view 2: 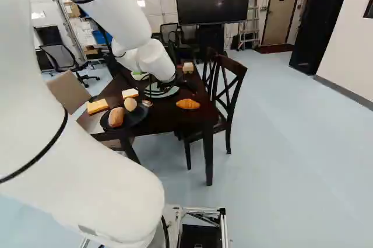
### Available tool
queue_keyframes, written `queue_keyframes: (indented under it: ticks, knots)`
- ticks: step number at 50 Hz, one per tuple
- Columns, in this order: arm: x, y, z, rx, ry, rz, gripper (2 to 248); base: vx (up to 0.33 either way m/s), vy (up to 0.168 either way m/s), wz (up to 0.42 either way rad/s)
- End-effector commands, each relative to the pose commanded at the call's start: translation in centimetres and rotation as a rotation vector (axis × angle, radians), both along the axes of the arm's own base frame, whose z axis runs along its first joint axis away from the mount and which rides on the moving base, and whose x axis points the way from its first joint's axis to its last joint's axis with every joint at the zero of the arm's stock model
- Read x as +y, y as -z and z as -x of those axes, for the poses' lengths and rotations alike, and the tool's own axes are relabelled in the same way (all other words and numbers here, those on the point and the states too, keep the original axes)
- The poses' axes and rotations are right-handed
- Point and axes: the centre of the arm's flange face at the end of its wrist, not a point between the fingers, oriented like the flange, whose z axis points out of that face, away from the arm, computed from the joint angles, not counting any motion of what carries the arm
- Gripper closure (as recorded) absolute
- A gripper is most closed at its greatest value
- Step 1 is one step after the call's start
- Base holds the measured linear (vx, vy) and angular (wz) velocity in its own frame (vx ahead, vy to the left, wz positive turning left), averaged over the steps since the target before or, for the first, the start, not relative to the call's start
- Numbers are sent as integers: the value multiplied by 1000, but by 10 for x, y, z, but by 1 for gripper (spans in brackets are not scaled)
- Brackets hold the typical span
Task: Move the croissant to the empty plate
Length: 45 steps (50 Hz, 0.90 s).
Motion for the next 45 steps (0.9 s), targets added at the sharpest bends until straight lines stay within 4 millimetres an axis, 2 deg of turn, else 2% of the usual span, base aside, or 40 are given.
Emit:
queue_keyframes:
  ticks: [17, 45]
  knots:
    - [-3, -14, -11, 78, -12, -2, 3, 0, 0, 0]
    - [-16, -42, -31, 189, -219, 137, 3, 0, 0, 0]
